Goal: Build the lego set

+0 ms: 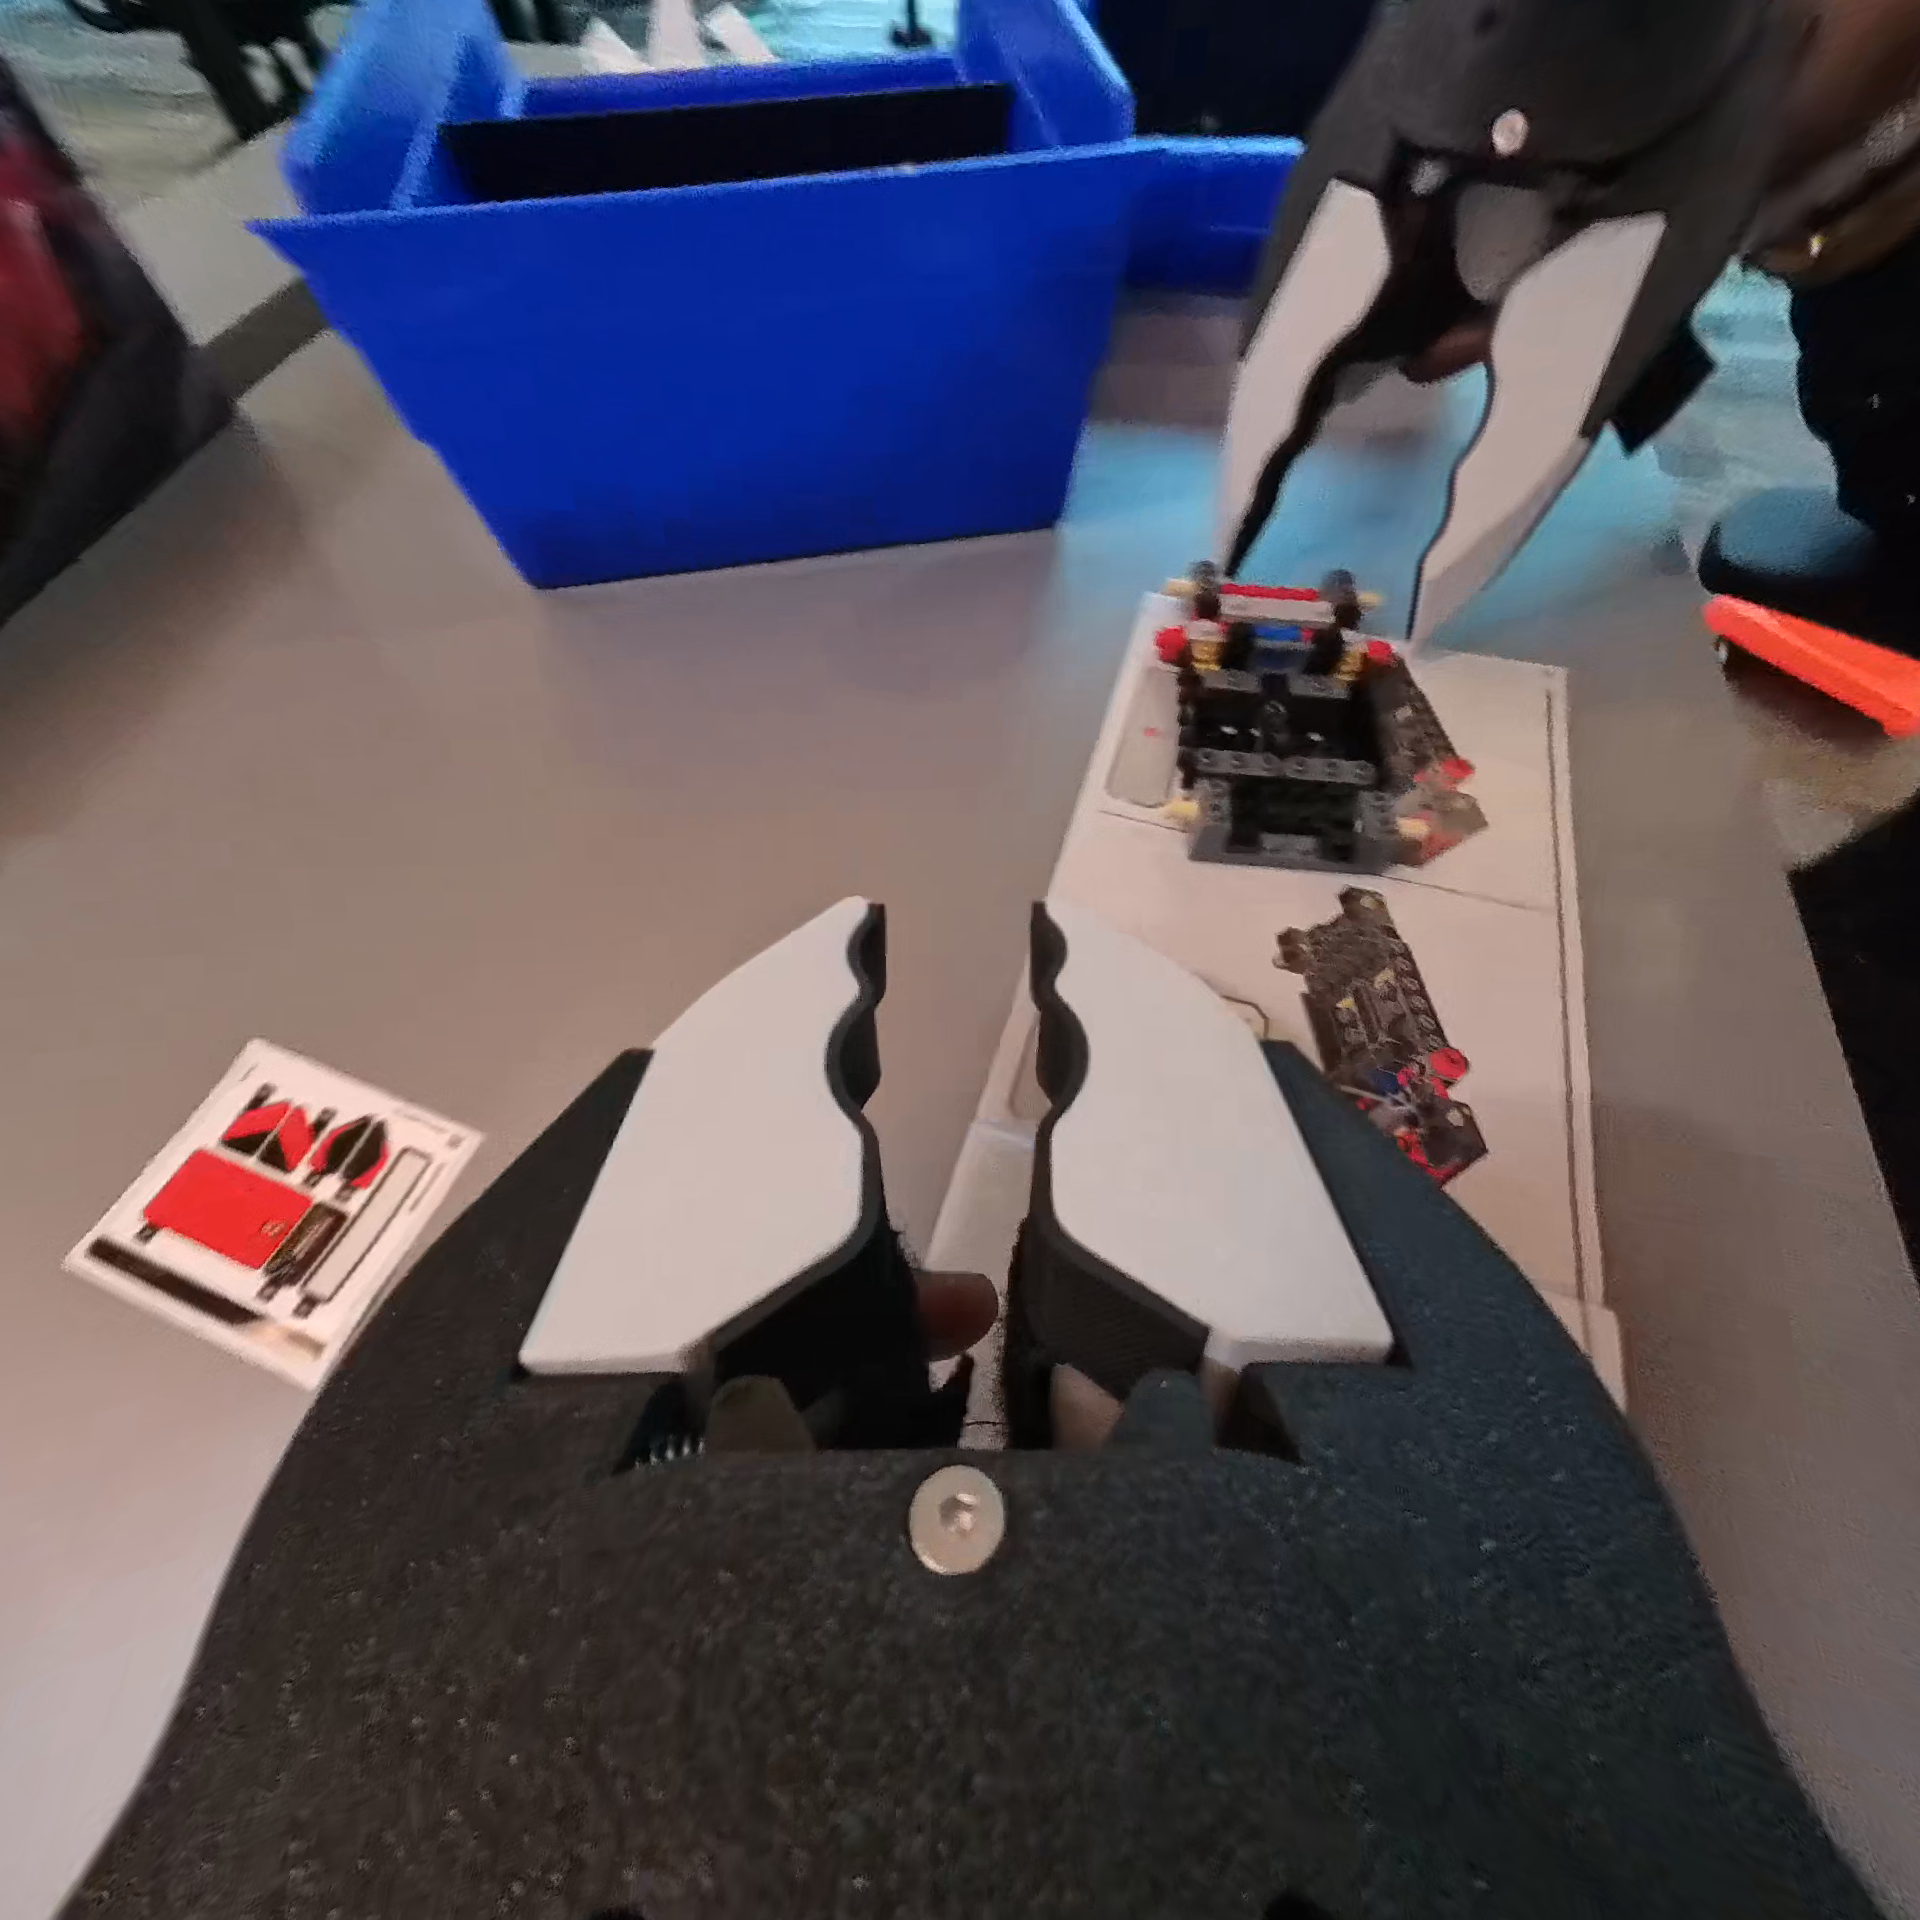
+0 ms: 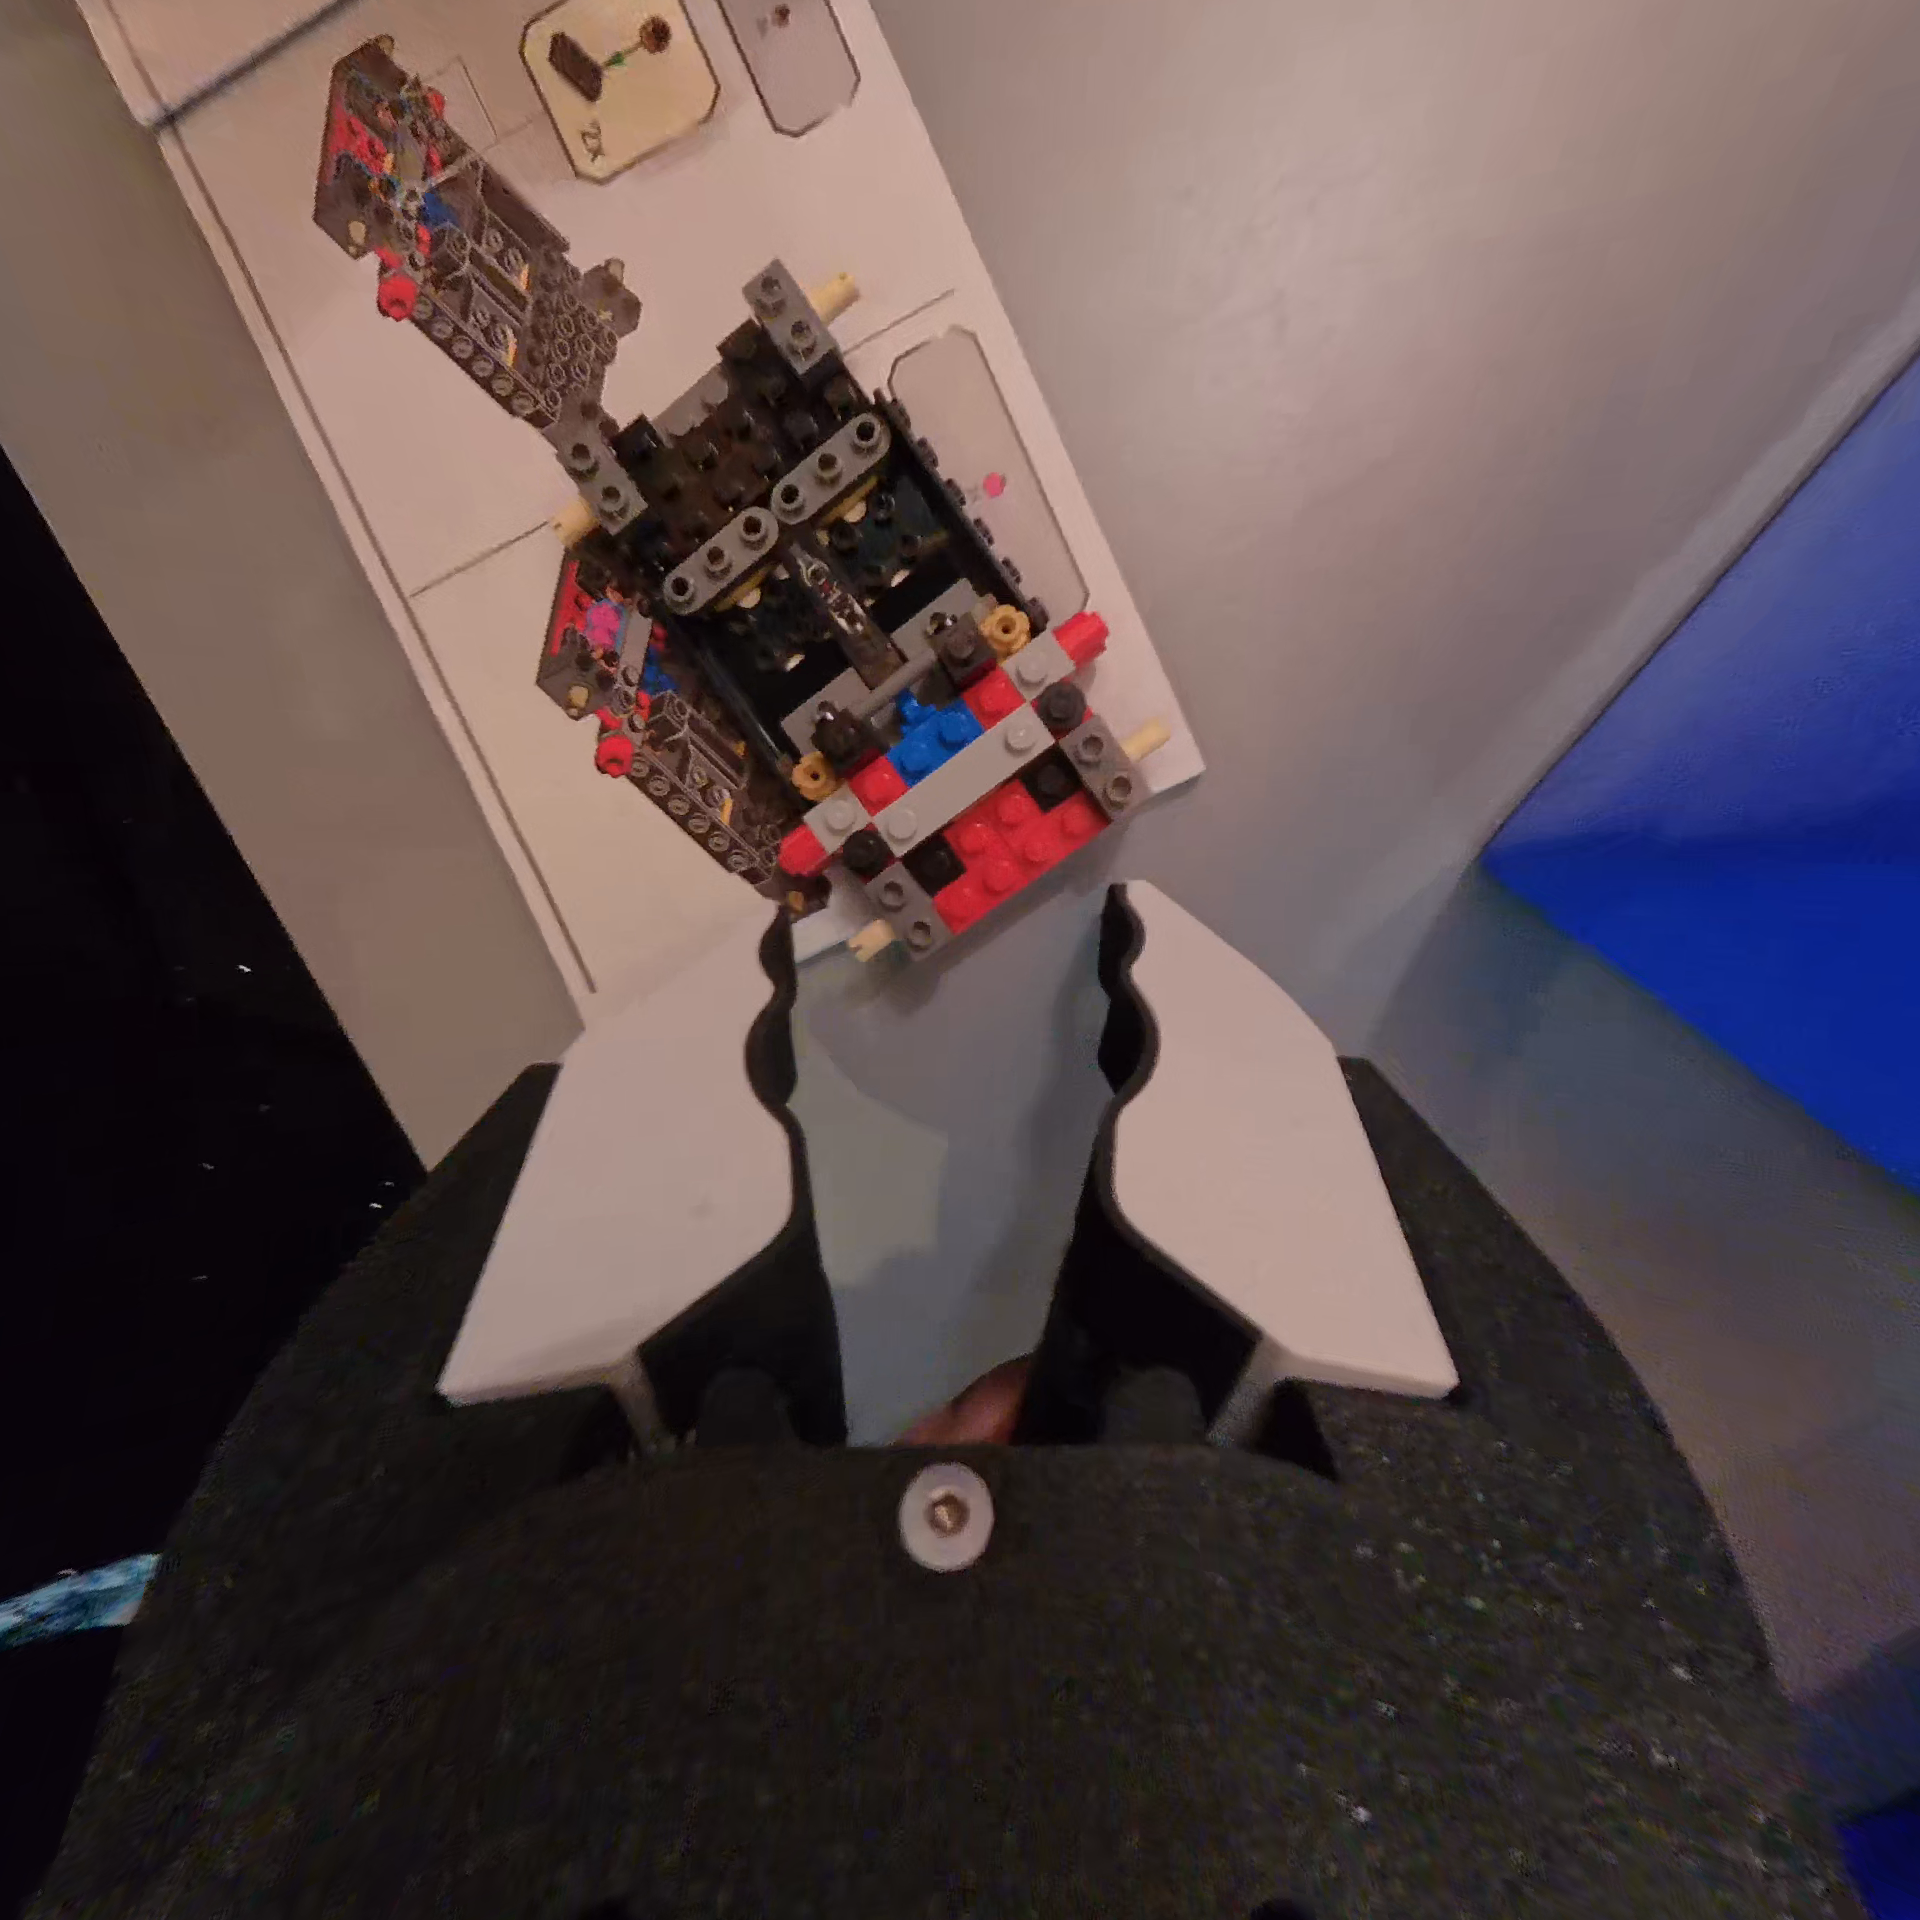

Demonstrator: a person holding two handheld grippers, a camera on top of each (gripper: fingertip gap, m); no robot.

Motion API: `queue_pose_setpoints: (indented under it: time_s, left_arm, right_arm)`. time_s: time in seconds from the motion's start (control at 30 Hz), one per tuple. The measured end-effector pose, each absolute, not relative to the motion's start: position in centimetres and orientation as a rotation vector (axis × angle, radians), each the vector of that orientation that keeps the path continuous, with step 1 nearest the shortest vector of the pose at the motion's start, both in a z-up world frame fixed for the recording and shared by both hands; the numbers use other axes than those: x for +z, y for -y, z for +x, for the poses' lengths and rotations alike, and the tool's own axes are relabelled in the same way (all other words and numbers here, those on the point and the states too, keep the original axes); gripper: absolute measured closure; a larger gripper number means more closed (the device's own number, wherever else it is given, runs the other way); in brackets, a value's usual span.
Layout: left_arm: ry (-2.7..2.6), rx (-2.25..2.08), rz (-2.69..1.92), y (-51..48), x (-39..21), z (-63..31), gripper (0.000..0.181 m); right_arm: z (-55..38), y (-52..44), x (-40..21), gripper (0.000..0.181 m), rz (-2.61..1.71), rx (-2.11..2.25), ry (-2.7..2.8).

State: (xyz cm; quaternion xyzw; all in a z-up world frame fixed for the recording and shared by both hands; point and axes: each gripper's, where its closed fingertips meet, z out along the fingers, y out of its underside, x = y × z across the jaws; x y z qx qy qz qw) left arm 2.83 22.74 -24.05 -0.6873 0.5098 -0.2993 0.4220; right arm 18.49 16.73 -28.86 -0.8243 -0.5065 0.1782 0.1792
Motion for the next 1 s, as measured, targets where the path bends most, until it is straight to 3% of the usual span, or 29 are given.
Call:
queue_pose_setpoints:
  time_s: [0.13,0.27,0.6,0.67,1.0]
  left_arm:
    - [-1.378,-0.709,-1.718,-22.0,-25.1,3.5,0.149]
    - [-1.277,-0.768,-1.705,-22.6,-23.9,3.6,0.149]
    - [-1.136,-0.746,-1.692,-24.2,-22.3,2.0,0.15]
    - [-1.116,-0.752,-1.676,-24.2,-21.9,2.0,0.15]
    - [-1.155,-0.794,-1.697,-23.6,-22.6,2.2,0.15]
  right_arm:
    - [17.2,-17.4,-28.2,0.096,-2.417,0.559,1.215]
    - [16.4,-19.2,-27.6,0.091,-2.492,0.471,0.935]
    - [16.7,-18.6,-29.3,0.108,-2.572,0.333,0.598]
    - [16.0,-18.3,-29.2,0.121,-2.575,0.336,0.674]
    - [15.6,-18.8,-29.0,0.12,-2.474,0.273,1.507]
